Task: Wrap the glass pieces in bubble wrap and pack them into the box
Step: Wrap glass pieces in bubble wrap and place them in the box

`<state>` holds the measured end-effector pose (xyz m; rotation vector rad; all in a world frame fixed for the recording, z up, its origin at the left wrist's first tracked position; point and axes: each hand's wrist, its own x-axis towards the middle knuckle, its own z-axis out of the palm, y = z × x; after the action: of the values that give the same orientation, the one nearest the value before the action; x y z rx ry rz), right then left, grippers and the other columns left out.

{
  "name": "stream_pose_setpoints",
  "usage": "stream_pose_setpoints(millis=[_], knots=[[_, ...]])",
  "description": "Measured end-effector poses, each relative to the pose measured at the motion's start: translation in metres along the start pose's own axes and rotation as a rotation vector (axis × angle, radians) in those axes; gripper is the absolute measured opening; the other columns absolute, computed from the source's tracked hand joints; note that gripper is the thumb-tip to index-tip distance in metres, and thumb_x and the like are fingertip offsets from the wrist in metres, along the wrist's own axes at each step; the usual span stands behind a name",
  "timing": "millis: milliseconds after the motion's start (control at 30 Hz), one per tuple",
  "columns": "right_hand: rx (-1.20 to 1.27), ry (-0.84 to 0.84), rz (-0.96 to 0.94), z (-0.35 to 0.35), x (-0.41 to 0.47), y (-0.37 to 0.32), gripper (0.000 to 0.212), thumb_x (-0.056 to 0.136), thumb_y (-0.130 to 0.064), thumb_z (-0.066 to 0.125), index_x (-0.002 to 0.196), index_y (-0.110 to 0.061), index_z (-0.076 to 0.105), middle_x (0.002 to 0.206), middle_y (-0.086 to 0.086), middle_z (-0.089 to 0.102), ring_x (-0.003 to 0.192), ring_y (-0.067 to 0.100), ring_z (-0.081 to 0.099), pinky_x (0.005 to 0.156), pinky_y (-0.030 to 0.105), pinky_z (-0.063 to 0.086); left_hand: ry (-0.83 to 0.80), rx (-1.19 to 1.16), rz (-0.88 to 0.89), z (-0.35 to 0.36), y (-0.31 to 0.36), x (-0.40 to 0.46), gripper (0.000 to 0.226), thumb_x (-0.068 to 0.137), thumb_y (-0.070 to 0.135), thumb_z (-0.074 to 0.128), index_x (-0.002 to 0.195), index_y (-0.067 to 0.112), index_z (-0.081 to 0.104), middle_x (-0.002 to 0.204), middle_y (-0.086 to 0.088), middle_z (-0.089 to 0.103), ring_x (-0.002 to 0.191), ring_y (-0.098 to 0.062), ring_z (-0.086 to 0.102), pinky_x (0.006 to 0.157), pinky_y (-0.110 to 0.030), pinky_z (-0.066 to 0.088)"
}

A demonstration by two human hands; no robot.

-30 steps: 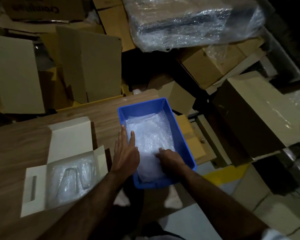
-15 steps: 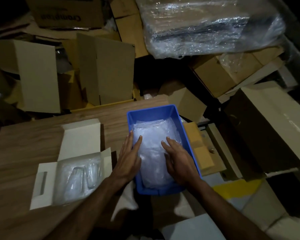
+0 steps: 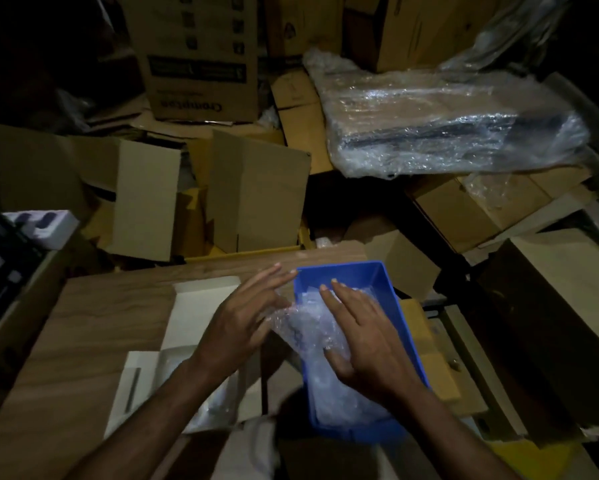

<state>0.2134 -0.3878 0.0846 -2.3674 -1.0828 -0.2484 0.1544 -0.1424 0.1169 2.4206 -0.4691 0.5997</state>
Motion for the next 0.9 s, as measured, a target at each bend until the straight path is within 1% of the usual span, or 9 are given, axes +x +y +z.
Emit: stream_pose_setpoints(millis=[167, 267, 367, 433, 567, 633, 733, 800, 900], knots=[[0.082, 0.084, -0.128, 0.010, 0.038, -0.037, 0.063, 0.081, -0.016, 0.063, 0.143, -0.018, 0.053, 0.136, -0.001, 0.063, 0.126, 0.016, 0.056, 0.120, 0.045, 0.034, 0.135, -0.030, -0.131, -0.052, -0.002, -0.033, 0.019, 0.097, 0.021, 0.062, 0.115, 0.025, 0.064, 0.138, 0.008, 0.064, 0.140, -0.016, 0.049, 0.117, -0.030, 0.037], [0.191, 0.046, -0.181, 0.013, 0.053, -0.060, 0.041, 0.086, -0.020, 0.059, 0.127, -0.020, 0.067, 0.130, -0.003, 0.066, 0.123, 0.012, 0.057, 0.120, 0.036, 0.032, 0.229, -0.055, -0.225, -0.074, -0.006, -0.056, 0.021, 0.100, 0.033, 0.057, 0.107, 0.017, 0.069, 0.125, 0.015, 0.069, 0.128, -0.015, 0.061, 0.108, -0.030, 0.046], [0.520, -0.105, -0.130, 0.014, 0.066, -0.085, 0.011, 0.091, -0.025, 0.060, 0.094, -0.022, 0.070, 0.095, -0.011, 0.070, 0.091, 0.008, 0.065, 0.084, 0.028, 0.049, 0.308, -0.227, -0.385, -0.091, -0.008, -0.076, 0.019, 0.098, 0.035, 0.057, 0.091, 0.022, 0.068, 0.091, 0.007, 0.071, 0.088, -0.014, 0.070, 0.075, -0.034, 0.055], [0.856, -0.172, 0.100, 0.019, 0.078, -0.099, 0.025, 0.089, -0.036, 0.068, 0.076, -0.015, 0.065, 0.072, -0.009, 0.063, 0.068, 0.010, 0.060, 0.066, 0.031, 0.046, 0.378, -0.379, -0.517, -0.094, -0.010, -0.085, 0.025, 0.099, 0.036, 0.059, 0.082, 0.022, 0.071, 0.076, -0.006, 0.070, 0.071, -0.020, 0.068, 0.064, -0.033, 0.055], [1.635, -0.422, 0.600, 0.033, 0.081, -0.123, 0.048, 0.087, -0.052, 0.072, 0.099, -0.007, 0.079, 0.092, 0.011, 0.075, 0.086, 0.027, 0.072, 0.077, 0.036, 0.056, 0.585, -0.539, -0.911, -0.086, -0.022, -0.103, 0.035, 0.100, 0.025, 0.061, 0.069, 0.013, 0.072, 0.064, -0.009, 0.070, 0.062, -0.017, 0.069, 0.065, -0.028, 0.058], [1.668, -0.541, 0.678, 0.054, 0.065, -0.138, 0.055, 0.102, -0.049, 0.053, 0.119, -0.001, 0.073, 0.109, 0.028, 0.072, 0.108, 0.027, 0.072, 0.092, 0.037, 0.058, 0.644, -0.576, -1.097, -0.080, -0.028, -0.113, 0.045, 0.099, 0.039, 0.062, 0.070, 0.005, 0.068, 0.063, -0.008, 0.068, 0.061, -0.021, 0.067, 0.068, -0.038, 0.059], [1.686, -0.800, 0.707, 0.073, 0.043, -0.155, 0.059, 0.091, -0.035, 0.072, 0.133, 0.004, 0.057, 0.094, 0.022, 0.068, 0.085, 0.016, 0.073, 0.074, 0.025, 0.059, 0.763, -0.629, -1.323, -0.073, -0.031, -0.126, 0.044, 0.093, 0.048, 0.068, 0.069, 0.013, 0.075, 0.069, -0.008, 0.074, 0.065, -0.025, 0.070, 0.068, -0.040, 0.057], [1.935, -0.681, 1.054, 0.091, 0.044, -0.159, 0.061, 0.085, -0.039, 0.080, 0.131, -0.004, 0.061, 0.094, 0.011, 0.072, 0.074, 0.017, 0.069, 0.065, 0.026, 0.055, 0.784, -0.596, -1.371, -0.072, -0.031, -0.133, 0.040, 0.092, 0.046, 0.070, 0.067, 0.015, 0.075, 0.063, -0.004, 0.073, 0.056, -0.019, 0.068, 0.054, -0.028, 0.053], [1.817, -0.490, 1.008, 0.088, 0.052, -0.162, 0.036, 0.094, -0.035, 0.071, 0.120, -0.009, 0.073, 0.121, 0.017, 0.073, 0.093, 0.023, 0.073, 0.085, 0.034, 0.060, 0.759, -0.560, -1.391, -0.077, -0.031, -0.143, 0.039, 0.090, 0.044, 0.072, 0.064, 0.016, 0.069, 0.056, -0.001, 0.068, 0.044, -0.010, 0.058, 0.045, -0.021, 0.042]])
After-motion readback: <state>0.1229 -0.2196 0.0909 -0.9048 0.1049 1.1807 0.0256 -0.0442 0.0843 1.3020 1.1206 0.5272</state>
